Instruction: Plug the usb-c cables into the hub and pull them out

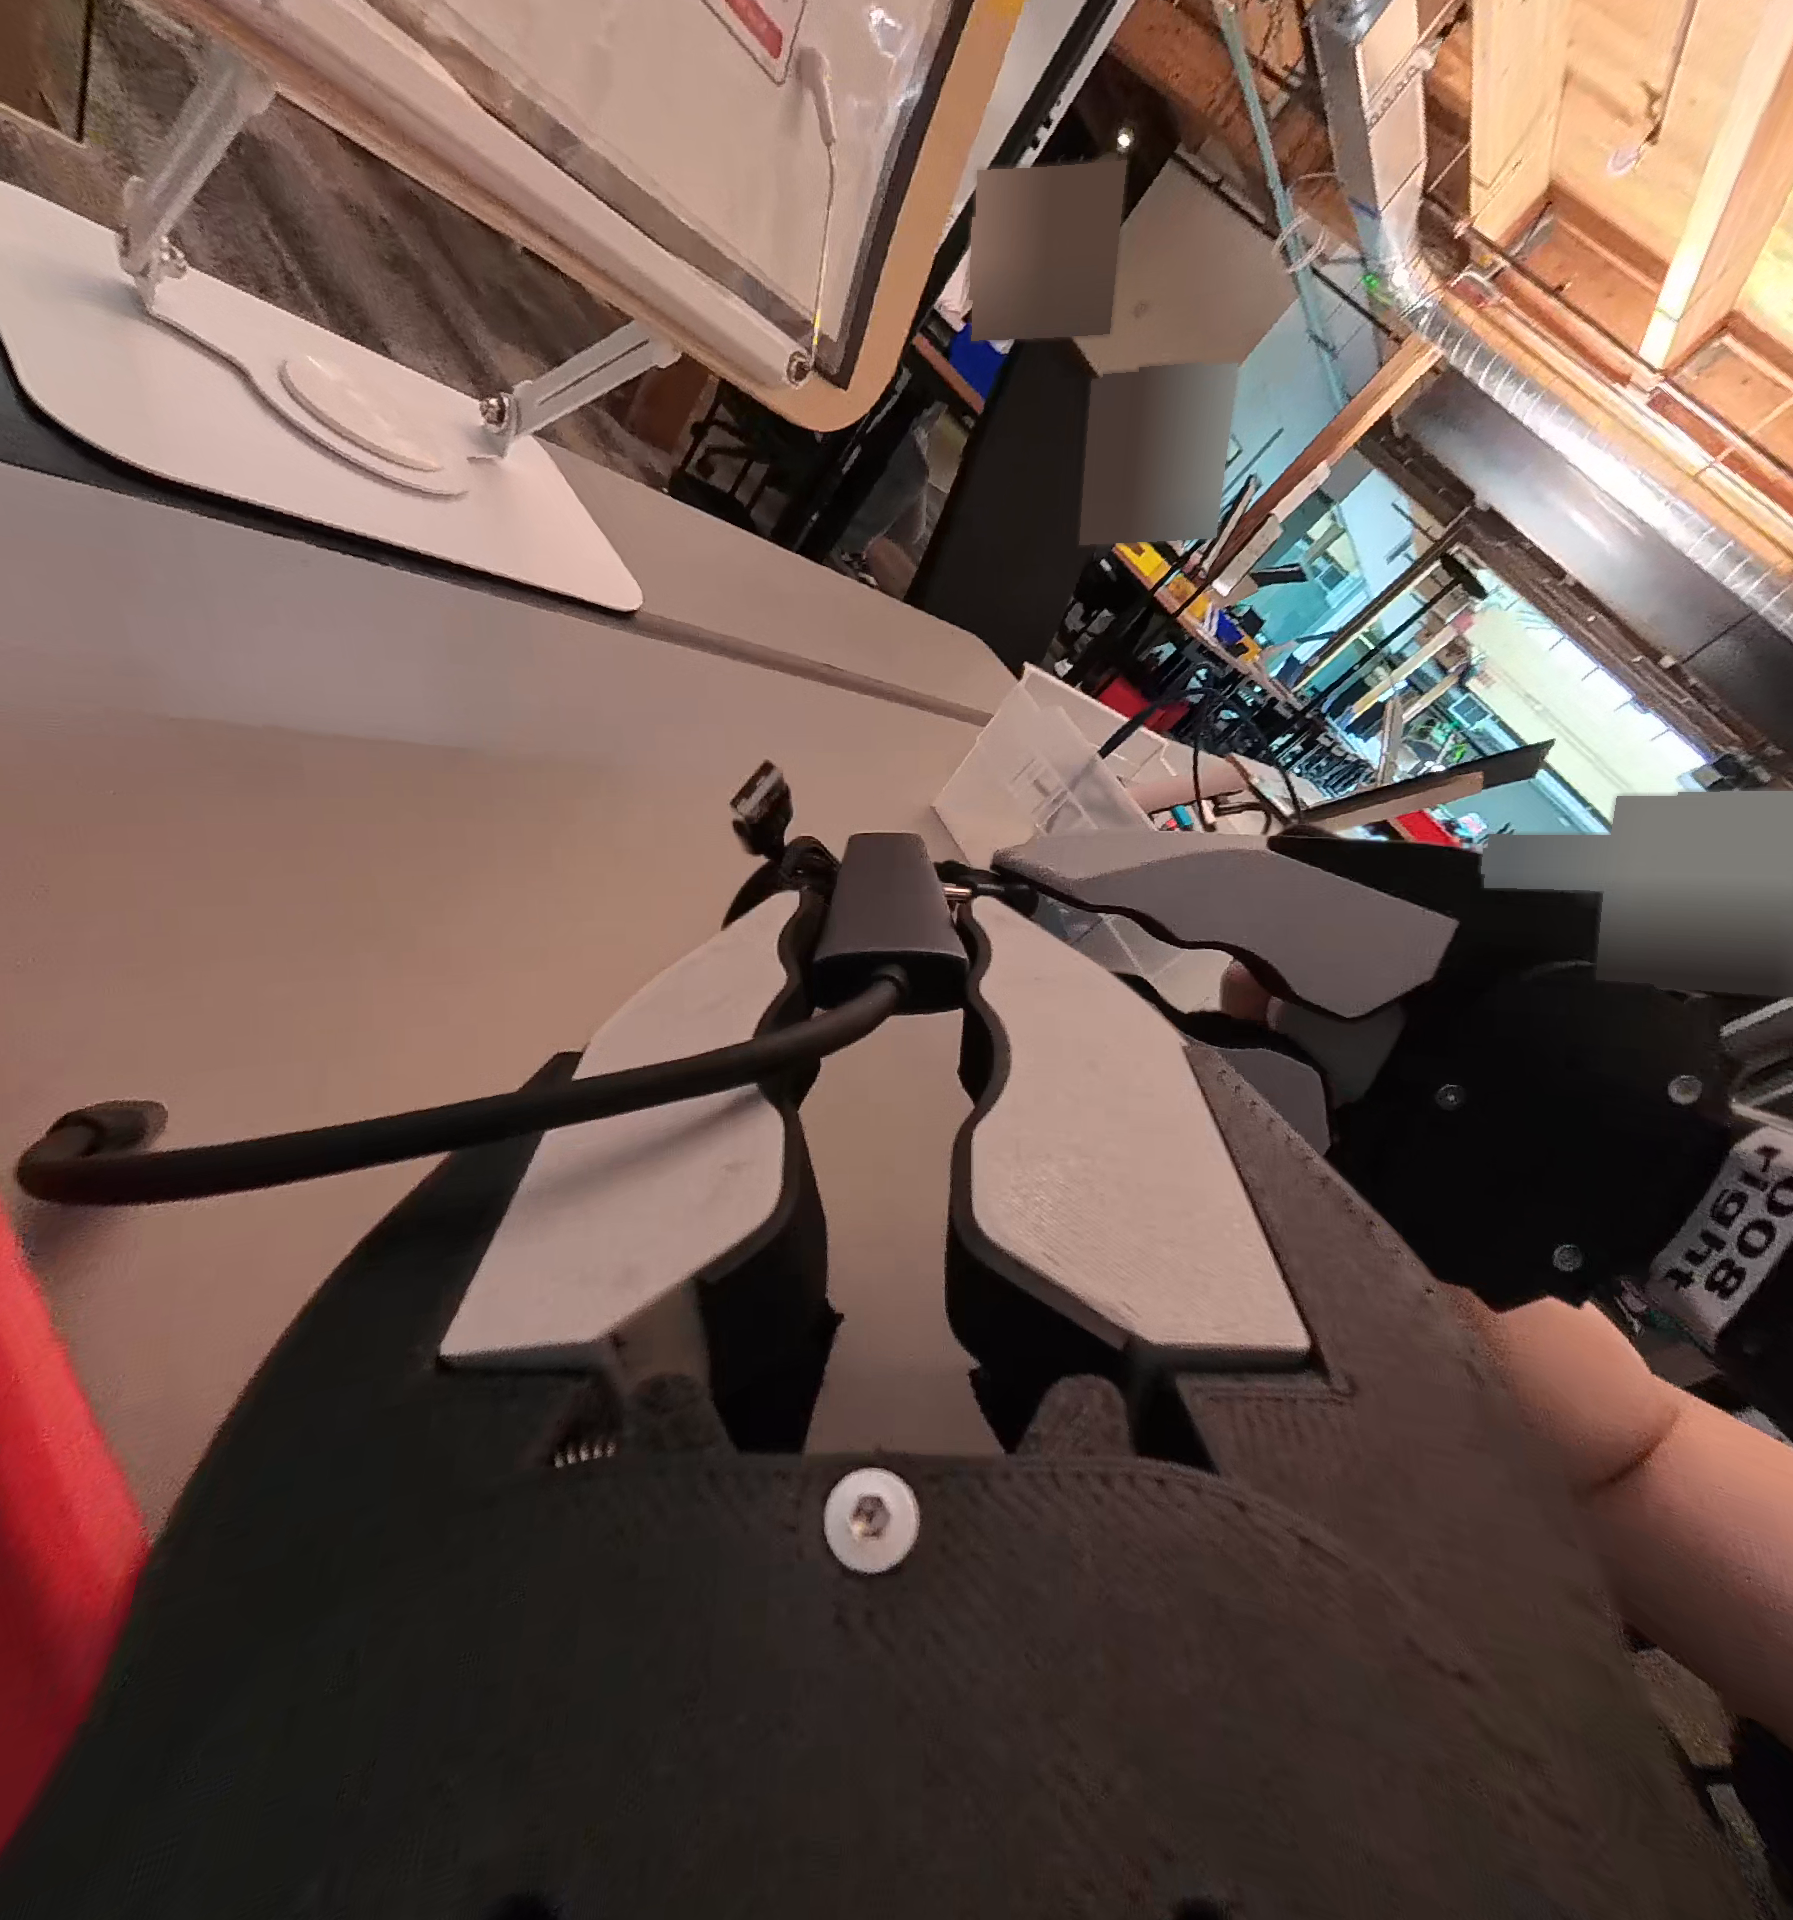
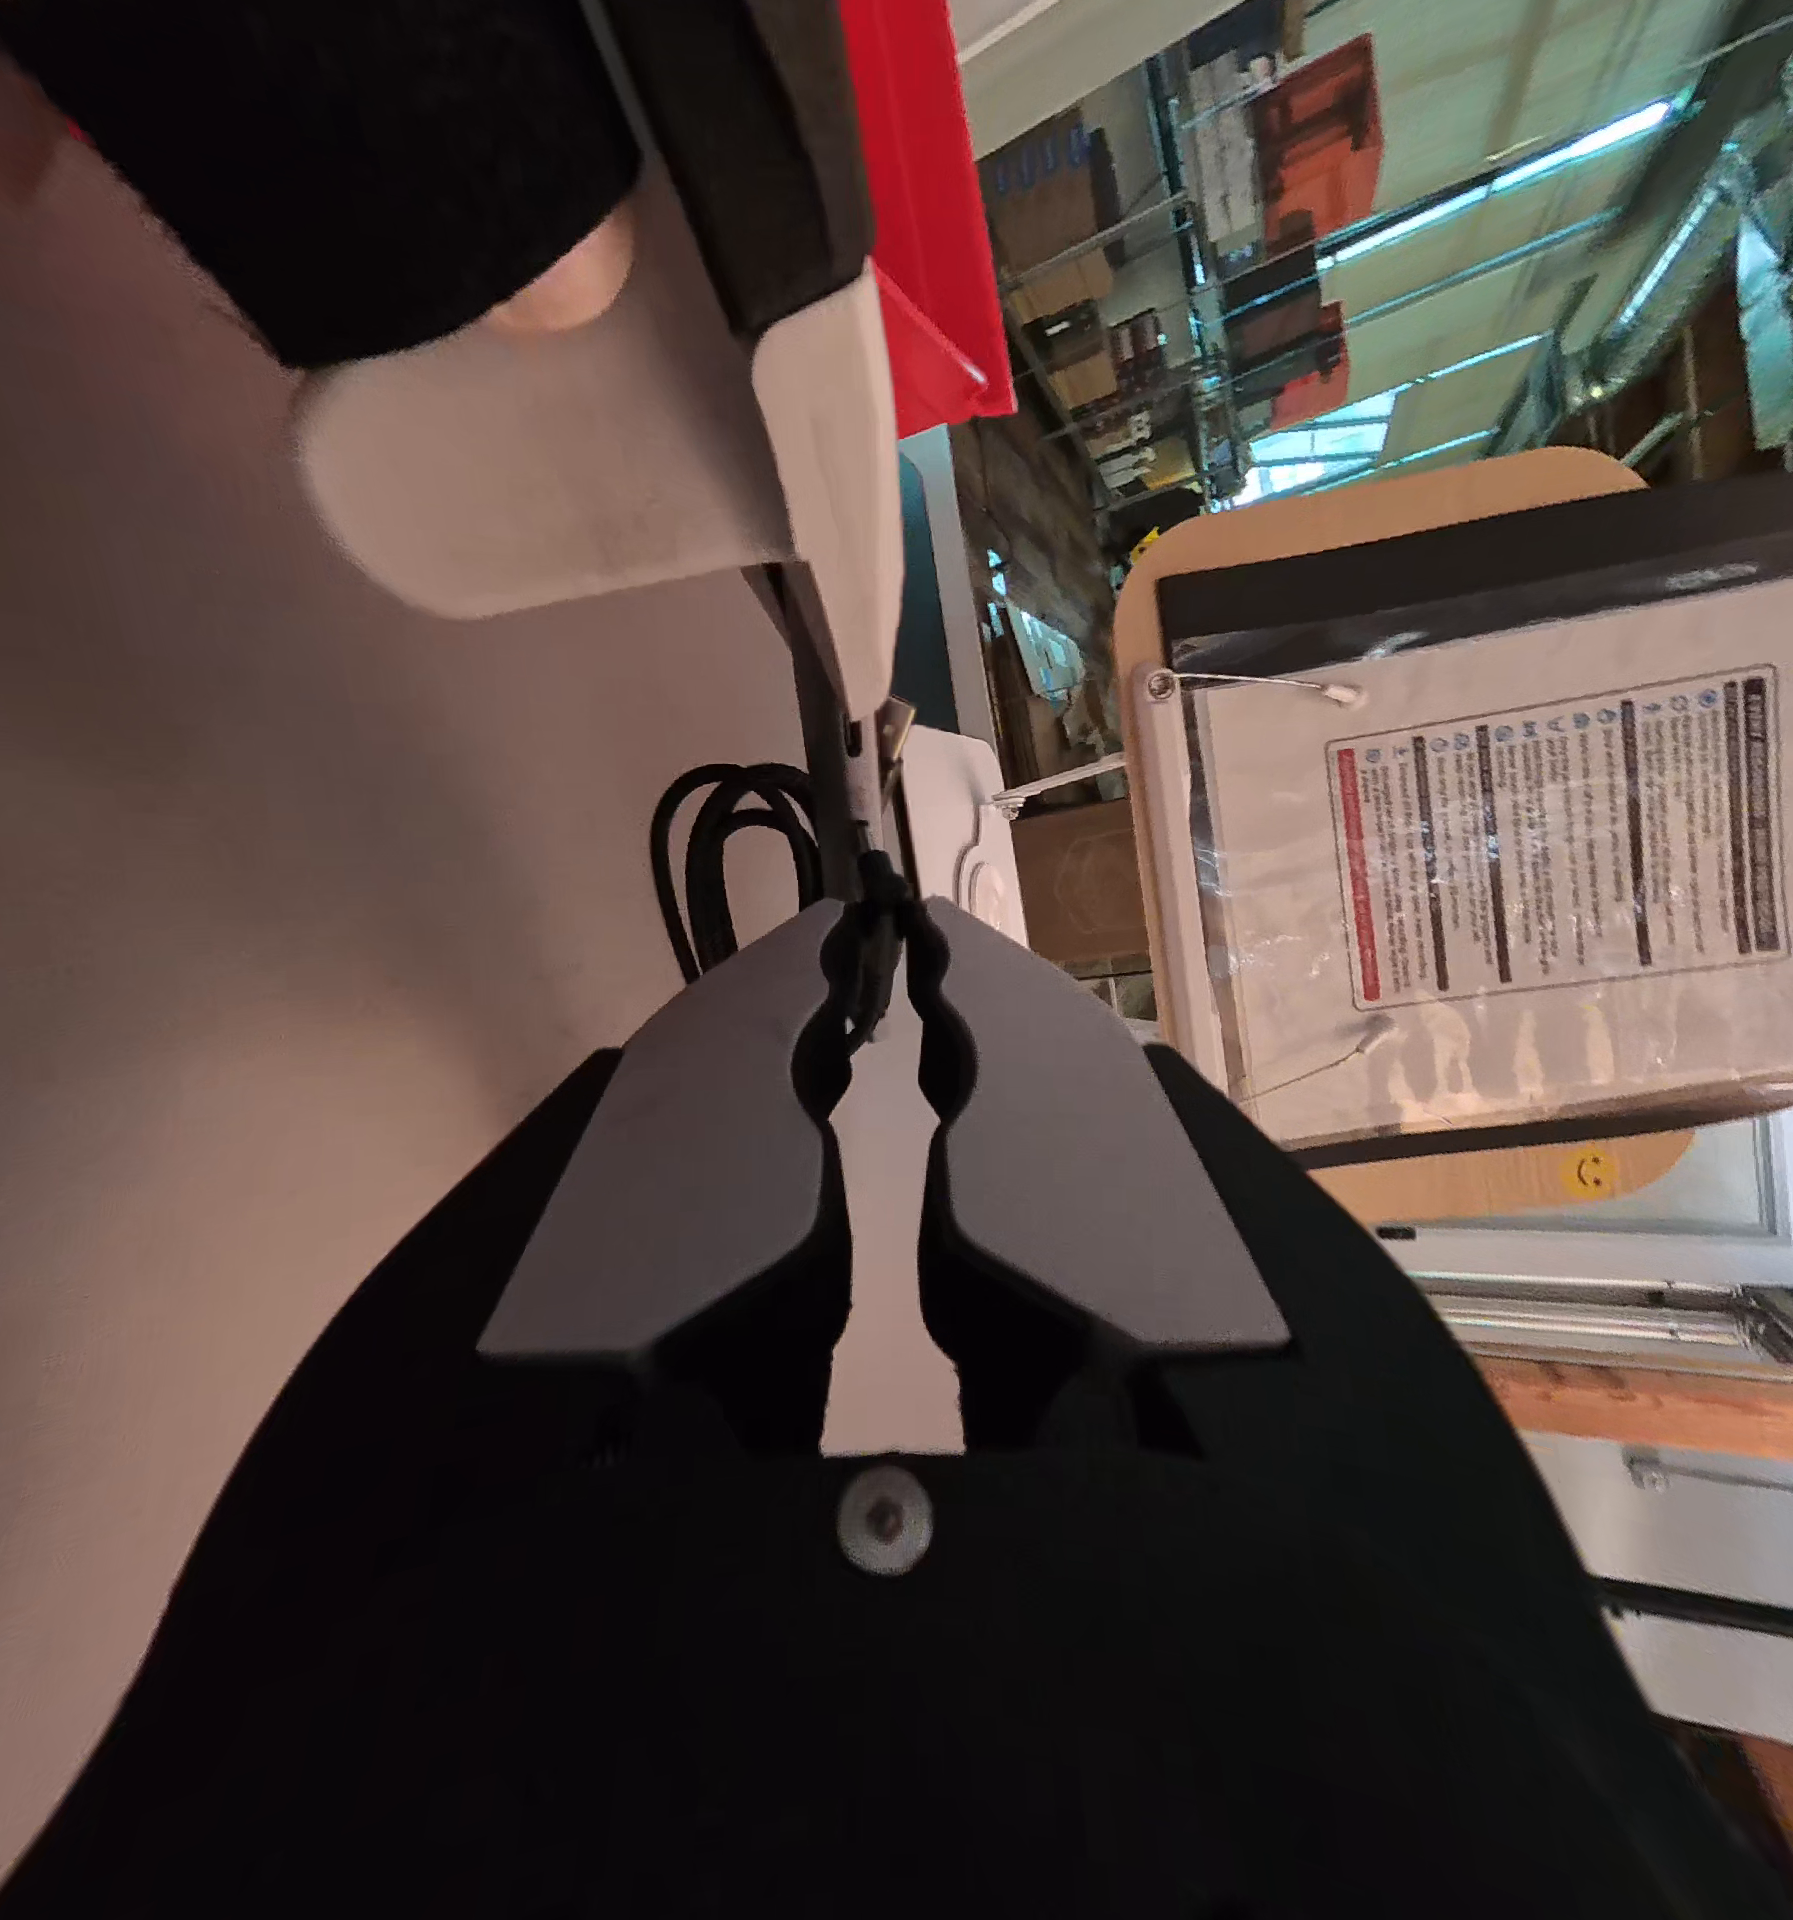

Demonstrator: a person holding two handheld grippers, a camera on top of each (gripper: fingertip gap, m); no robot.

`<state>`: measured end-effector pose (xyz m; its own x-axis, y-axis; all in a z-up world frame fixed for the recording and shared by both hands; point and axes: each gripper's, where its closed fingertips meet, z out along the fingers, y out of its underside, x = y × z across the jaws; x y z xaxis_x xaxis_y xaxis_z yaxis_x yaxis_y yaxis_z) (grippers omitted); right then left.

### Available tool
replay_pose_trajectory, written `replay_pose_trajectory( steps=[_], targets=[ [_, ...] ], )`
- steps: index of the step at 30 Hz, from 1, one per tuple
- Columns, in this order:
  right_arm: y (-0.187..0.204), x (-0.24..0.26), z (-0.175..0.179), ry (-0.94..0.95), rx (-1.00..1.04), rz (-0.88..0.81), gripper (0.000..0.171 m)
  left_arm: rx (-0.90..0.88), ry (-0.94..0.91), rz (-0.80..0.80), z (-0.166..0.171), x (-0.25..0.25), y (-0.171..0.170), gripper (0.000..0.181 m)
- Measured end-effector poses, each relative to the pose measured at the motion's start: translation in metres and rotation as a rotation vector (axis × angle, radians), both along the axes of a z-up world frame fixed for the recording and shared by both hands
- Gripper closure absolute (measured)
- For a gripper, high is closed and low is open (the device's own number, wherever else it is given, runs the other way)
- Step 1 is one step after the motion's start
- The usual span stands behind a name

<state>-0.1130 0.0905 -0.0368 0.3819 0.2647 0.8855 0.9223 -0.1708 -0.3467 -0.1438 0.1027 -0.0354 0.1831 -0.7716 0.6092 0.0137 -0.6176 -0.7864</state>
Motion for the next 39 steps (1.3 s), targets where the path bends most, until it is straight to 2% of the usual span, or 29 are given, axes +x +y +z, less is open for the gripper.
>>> replay_pose_trajectory(
  steps=[6,13,21,30,39],
  targets=[
    [-0.01,0.007,-0.003,0.012,0.069,-0.04,0.162,0.059,0.006,-0.031,-0.002,0.007,-0.009,0.159],
    [-0.011,0.005,-0.001,-0.019,0.141,-0.02,0.162,0.205,0.024,-0.009,0.004,0.007,-0.011,0.159],
    [-0.011,0.006,0.001,-0.053,0.173,-0.048,0.162,0.186,-0.039,0.021,0.006,0.008,-0.012,0.158],
    [-0.008,0.009,-0.014,-0.173,0.124,-0.048,0.162,0.245,0.032,0.037,-0.006,0.013,-0.01,0.158],
    [-0.008,0.011,-0.013,-0.162,0.12,-0.059,0.162,0.336,0.086,0.014,-0.006,0.013,-0.011,0.159]
  ],
)
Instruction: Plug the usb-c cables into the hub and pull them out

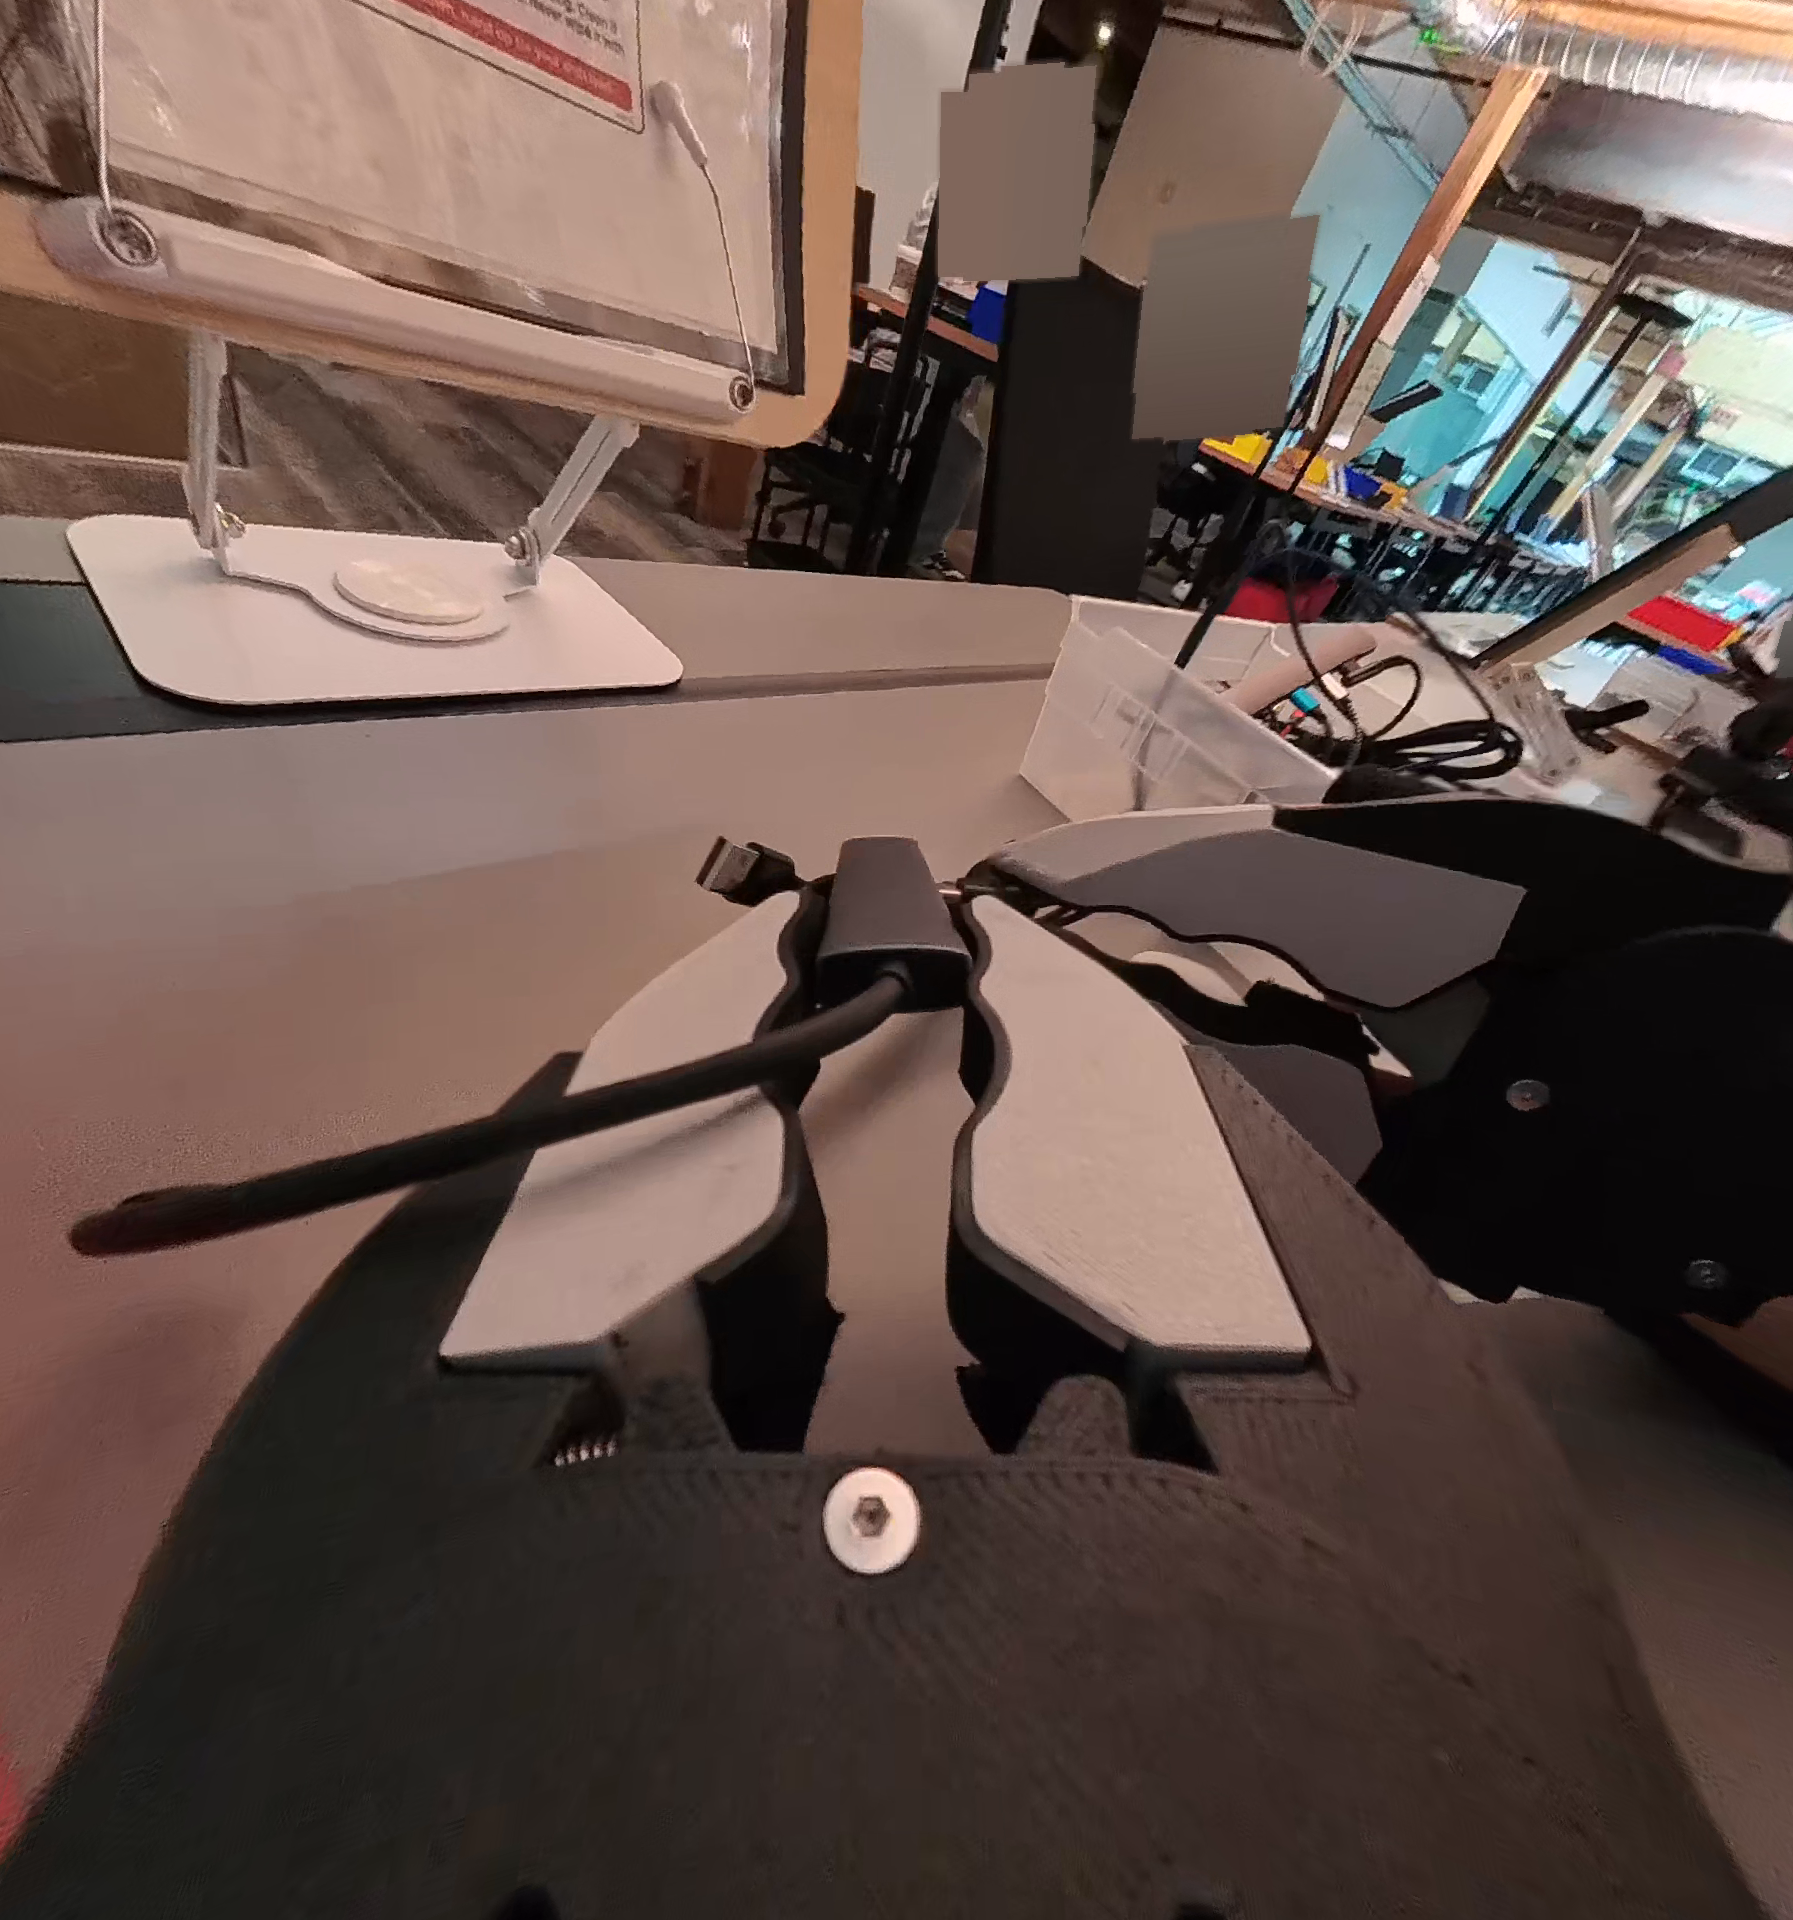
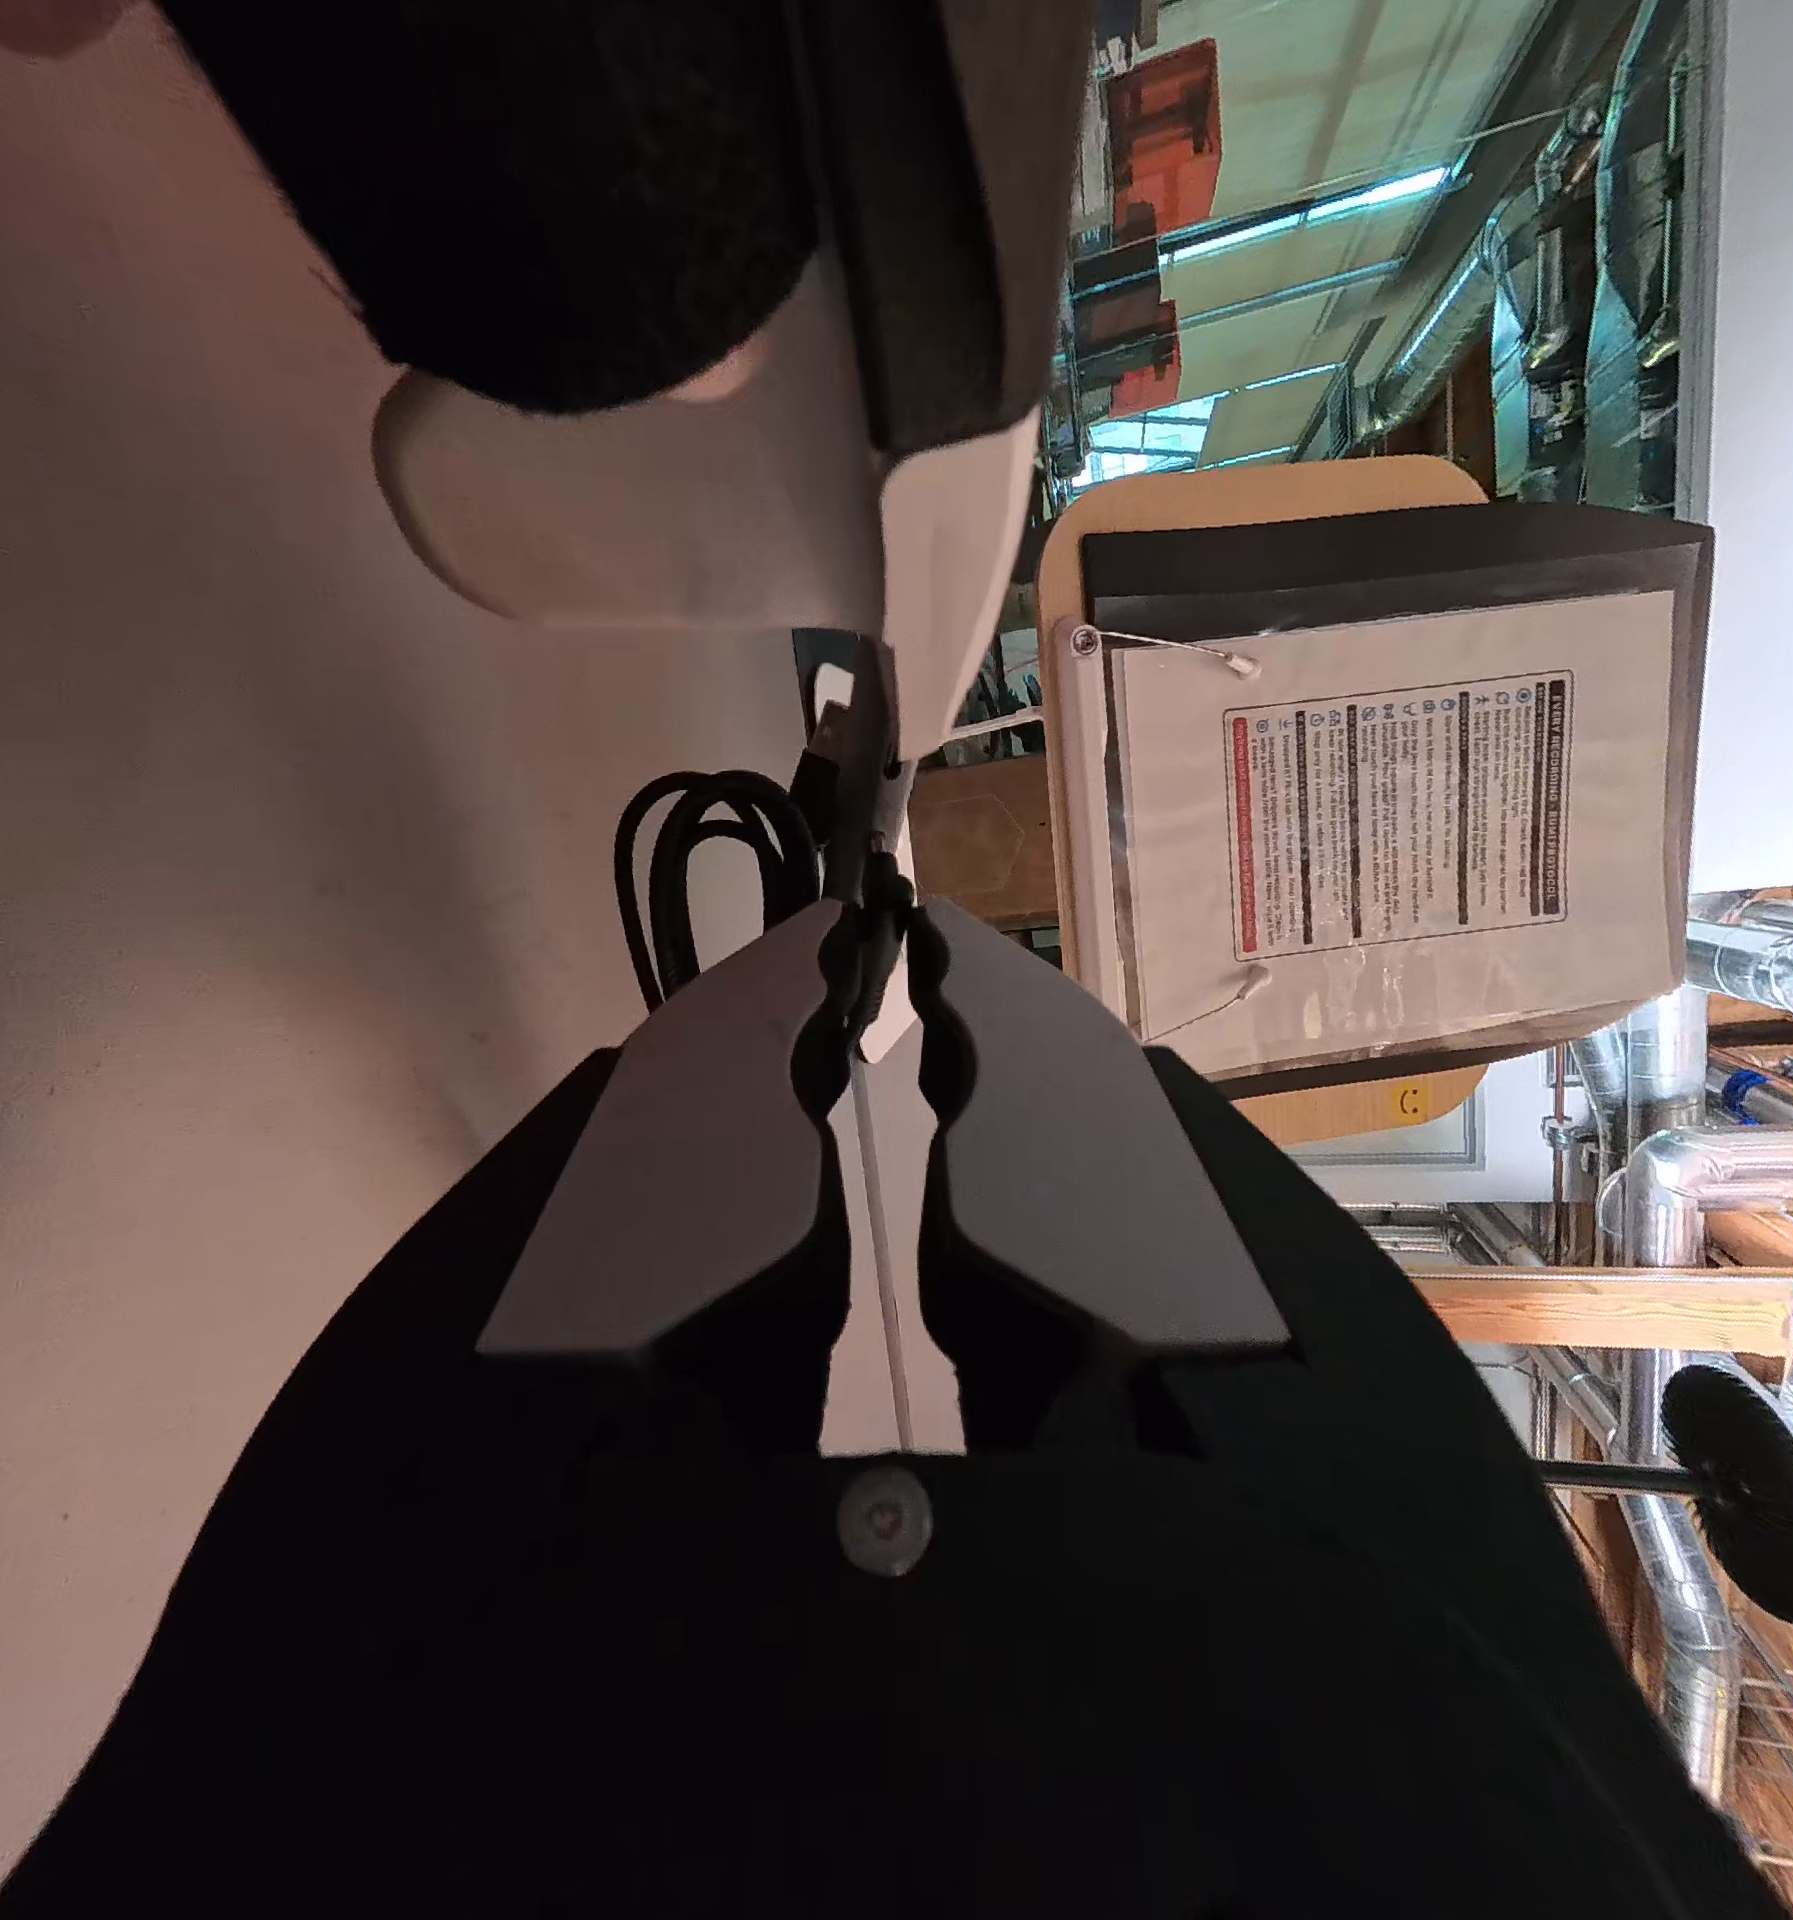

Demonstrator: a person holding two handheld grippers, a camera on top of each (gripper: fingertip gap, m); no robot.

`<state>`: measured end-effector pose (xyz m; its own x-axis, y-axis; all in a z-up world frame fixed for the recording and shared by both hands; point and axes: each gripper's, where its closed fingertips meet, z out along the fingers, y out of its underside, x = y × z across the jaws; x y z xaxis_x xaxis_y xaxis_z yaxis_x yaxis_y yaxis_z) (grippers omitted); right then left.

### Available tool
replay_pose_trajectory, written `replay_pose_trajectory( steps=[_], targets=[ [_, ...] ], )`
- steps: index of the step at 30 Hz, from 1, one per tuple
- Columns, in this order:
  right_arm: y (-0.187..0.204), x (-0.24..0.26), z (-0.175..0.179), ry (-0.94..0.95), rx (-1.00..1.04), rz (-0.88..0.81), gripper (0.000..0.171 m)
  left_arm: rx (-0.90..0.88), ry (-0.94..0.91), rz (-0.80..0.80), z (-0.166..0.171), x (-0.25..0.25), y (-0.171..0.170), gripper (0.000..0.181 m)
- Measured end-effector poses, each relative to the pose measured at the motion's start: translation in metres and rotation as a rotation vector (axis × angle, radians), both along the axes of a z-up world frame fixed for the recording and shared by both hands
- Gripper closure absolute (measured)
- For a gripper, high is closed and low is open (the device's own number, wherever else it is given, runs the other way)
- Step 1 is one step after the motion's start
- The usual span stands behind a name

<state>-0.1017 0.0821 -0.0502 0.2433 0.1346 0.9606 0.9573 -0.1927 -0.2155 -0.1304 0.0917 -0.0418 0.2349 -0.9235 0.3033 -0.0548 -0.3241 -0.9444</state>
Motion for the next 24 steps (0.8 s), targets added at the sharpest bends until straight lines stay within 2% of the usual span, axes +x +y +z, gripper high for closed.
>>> replay_pose_trajectory(
  steps=[15,18,24],
  targets=[
    [0.0017,0.0026,-0.0058,0.036,-0.013,-0.009,0.162,0.179,0.072,-0.015,0.0004,0.005,-0.0056,0.157],
    [0.0026,0.0029,-0.0067,0.069,-0.022,0.0,0.162,0.171,0.09,-0.039,-0.0009,0.0052,-0.0055,0.156],
    [0.0016,-0.0012,-0.0047,0.028,-0.002,0.005,0.162,0.05,-0.02,-0.072,0.0068,0.0035,-0.0051,0.154]
  ],
)
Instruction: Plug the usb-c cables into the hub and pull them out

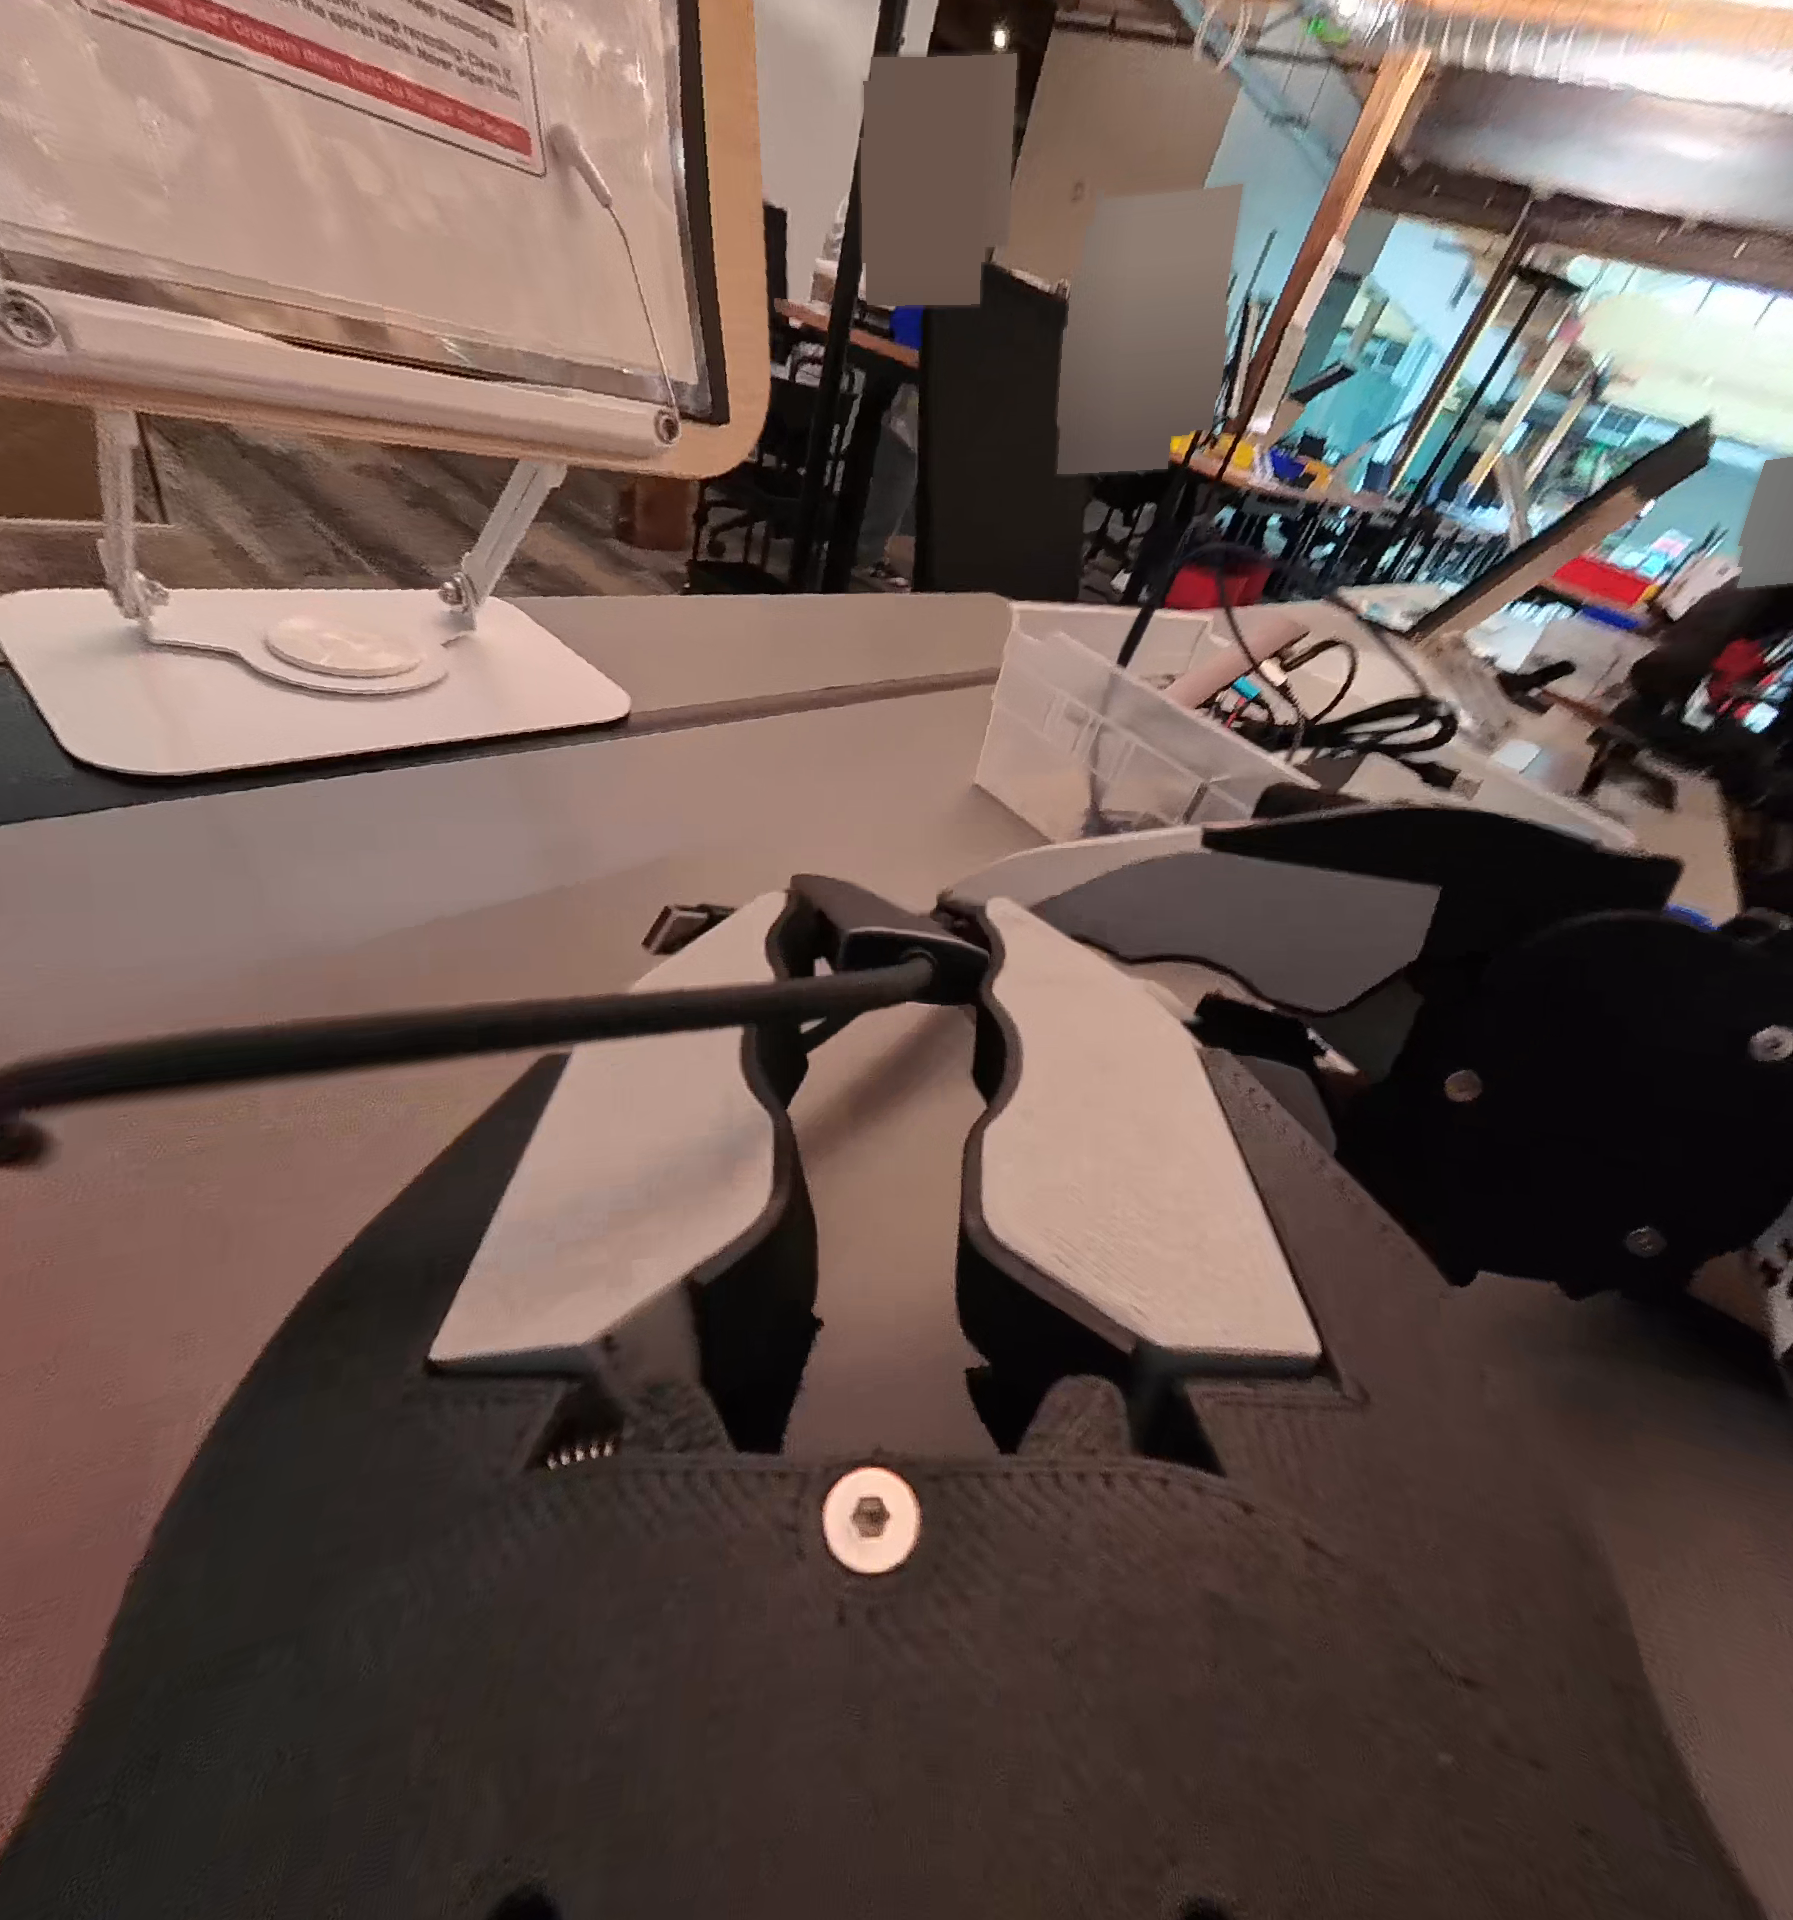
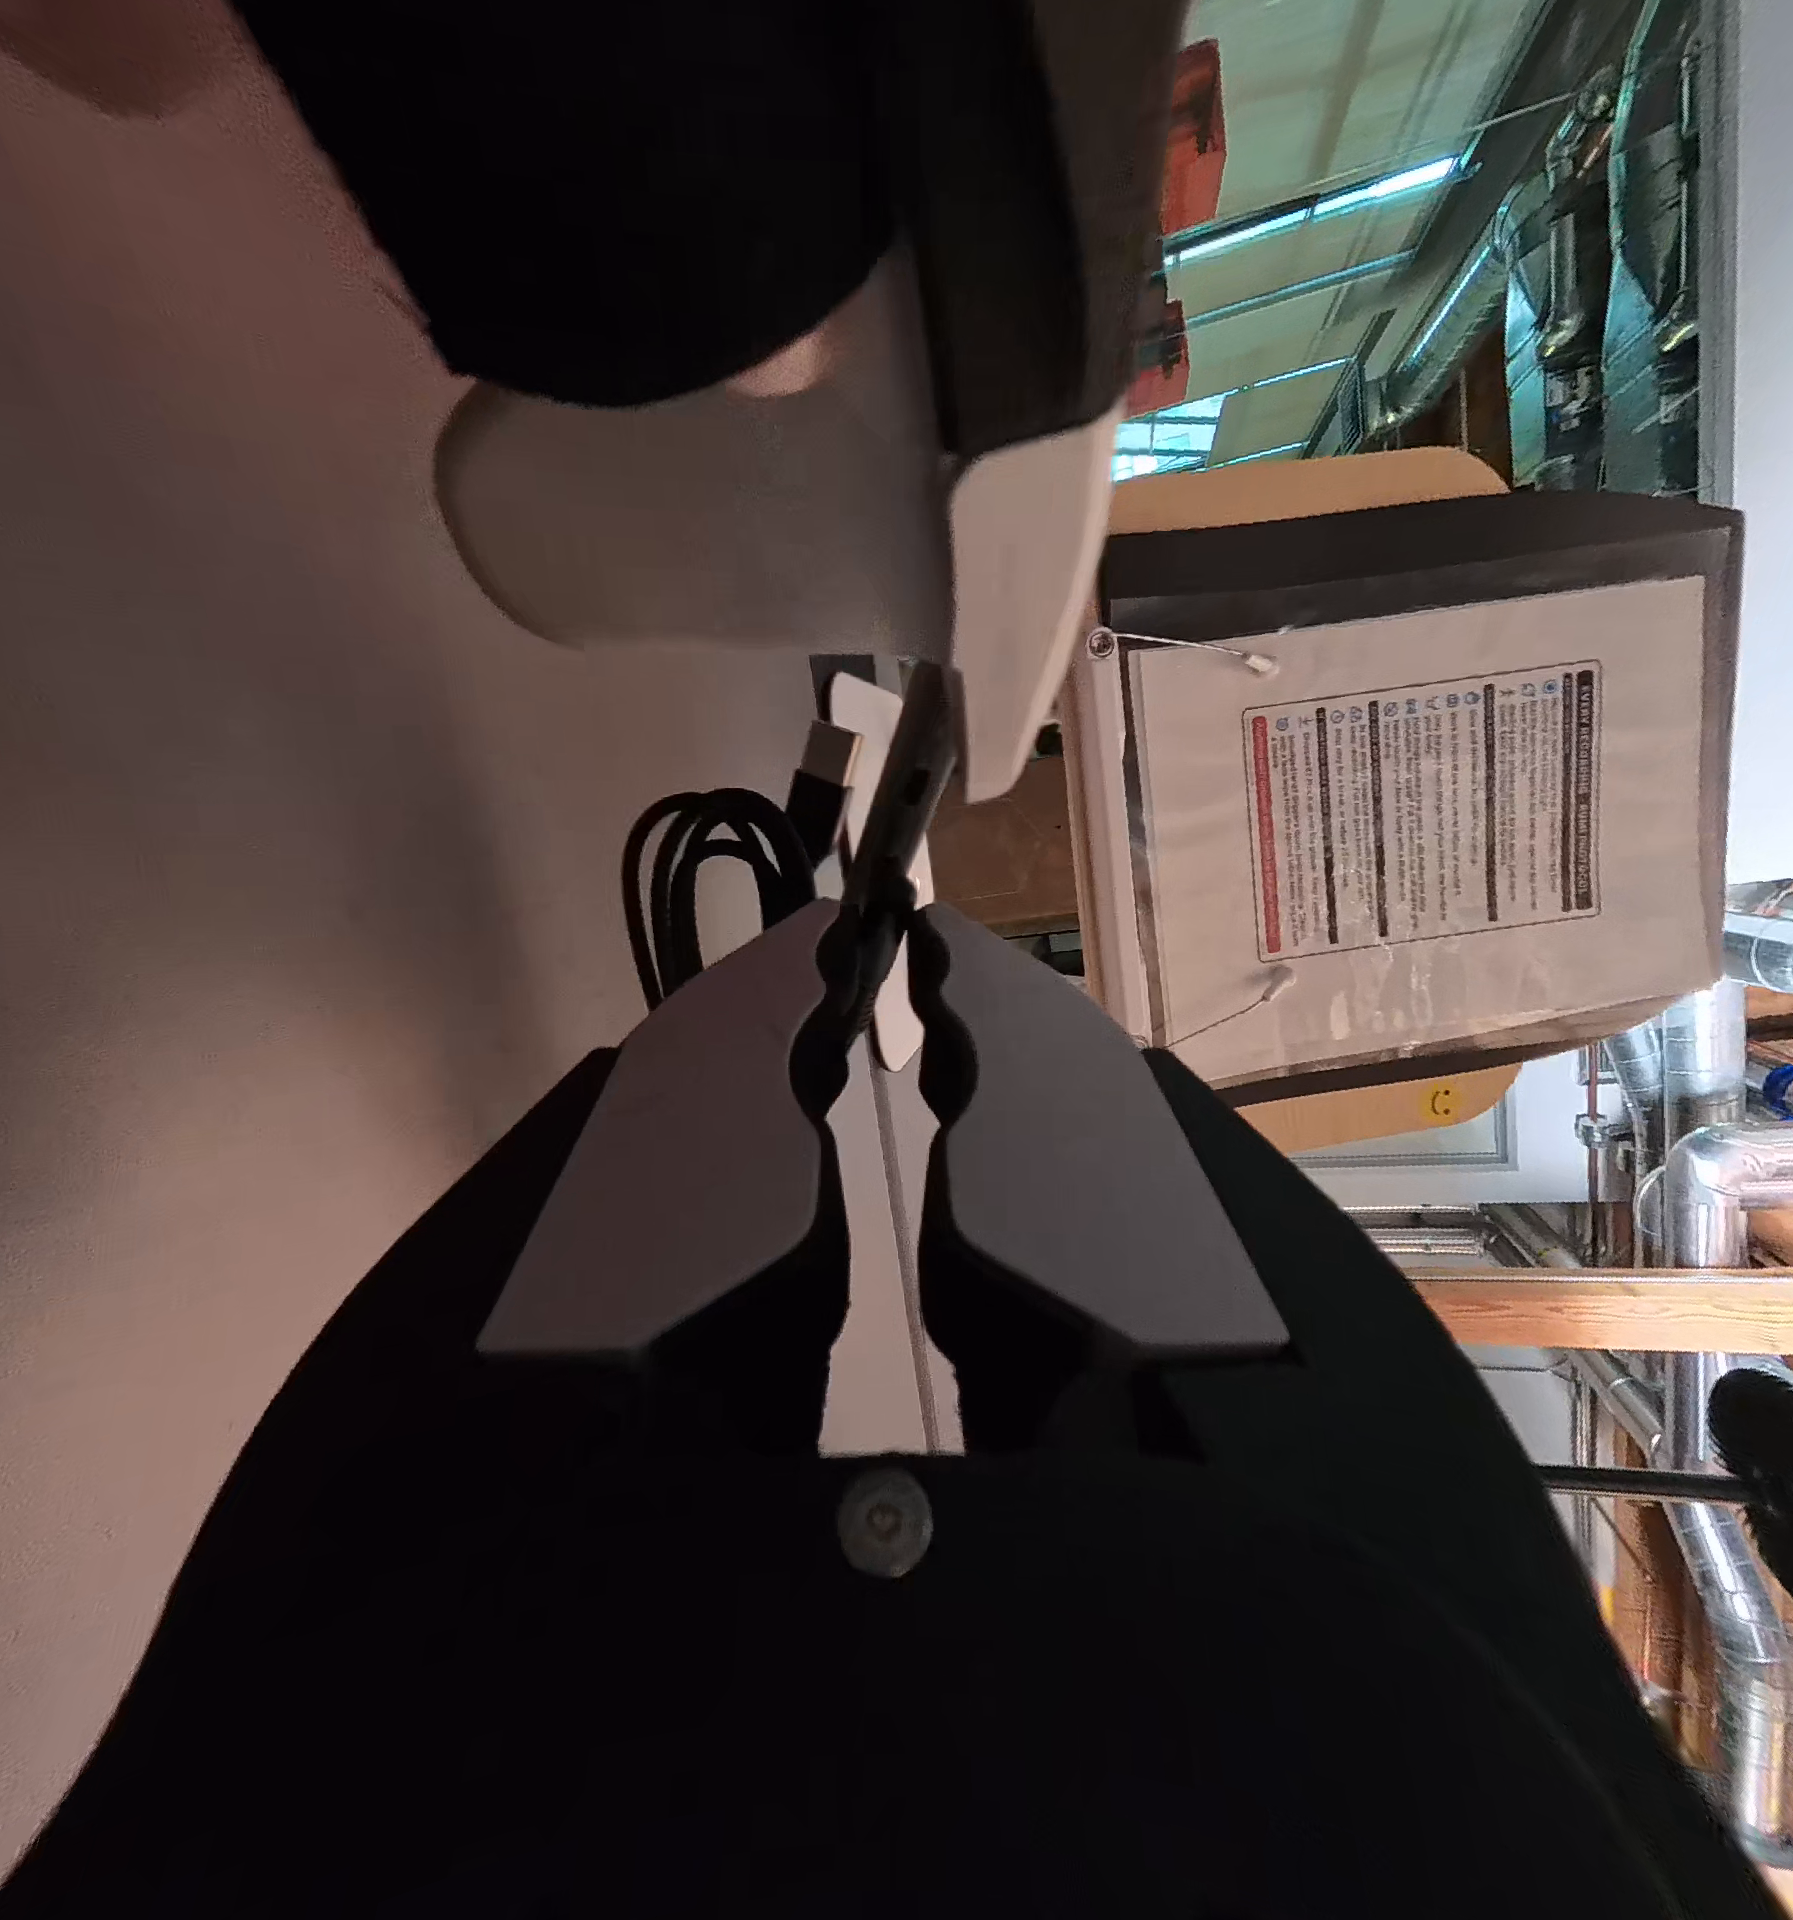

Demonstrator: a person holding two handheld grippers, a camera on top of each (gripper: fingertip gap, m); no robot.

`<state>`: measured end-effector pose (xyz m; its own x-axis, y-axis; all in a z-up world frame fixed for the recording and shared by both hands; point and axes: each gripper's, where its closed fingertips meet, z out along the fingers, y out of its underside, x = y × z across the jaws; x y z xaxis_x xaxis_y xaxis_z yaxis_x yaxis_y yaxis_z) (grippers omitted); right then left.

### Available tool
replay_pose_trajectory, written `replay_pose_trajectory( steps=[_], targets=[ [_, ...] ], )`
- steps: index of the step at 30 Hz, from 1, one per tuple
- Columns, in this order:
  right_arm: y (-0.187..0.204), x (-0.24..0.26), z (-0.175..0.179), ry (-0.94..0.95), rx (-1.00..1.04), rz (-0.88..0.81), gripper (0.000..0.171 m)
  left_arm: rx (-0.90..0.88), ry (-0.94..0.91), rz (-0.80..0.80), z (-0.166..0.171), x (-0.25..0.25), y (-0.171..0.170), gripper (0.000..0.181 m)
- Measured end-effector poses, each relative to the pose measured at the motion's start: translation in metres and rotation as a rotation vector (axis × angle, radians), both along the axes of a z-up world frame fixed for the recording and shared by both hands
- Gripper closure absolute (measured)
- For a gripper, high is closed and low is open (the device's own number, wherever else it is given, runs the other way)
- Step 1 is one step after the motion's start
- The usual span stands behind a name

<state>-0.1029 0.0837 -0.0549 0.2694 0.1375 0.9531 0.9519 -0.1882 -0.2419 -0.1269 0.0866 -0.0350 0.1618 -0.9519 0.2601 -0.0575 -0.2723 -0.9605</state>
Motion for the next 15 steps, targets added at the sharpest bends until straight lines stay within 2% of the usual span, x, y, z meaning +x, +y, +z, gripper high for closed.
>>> replay_pose_trajectory(
  steps=[3,5,9,11,15],
  targets=[
    [0.0,-0.001,-0.002,-0.007,-0.003,0.0,0.161,-0.08,-0.069,-0.013,0.003,0.001,-0.001,0.147],
    [0.001,-0.001,-0.004,-0.007,-0.007,0.002,0.162,-0.079,-0.05,-0.009,0.0,0.002,0.001,0.148],
    [0.0,-0.003,-0.004,0.004,-0.006,0.011,0.162,0.027,-0.014,0.025,-0.004,0.005,0.004,0.147],
    [0.0,-0.001,-0.004,0.021,-0.011,0.01,0.162,0.074,0.001,0.028,-0.005,0.005,0.004,0.155],
    [-0.001,0.001,0.0,0.032,-0.005,0.009,0.162,0.159,0.063,0.0,-0.009,0.004,0.003,0.157]
  ],
)
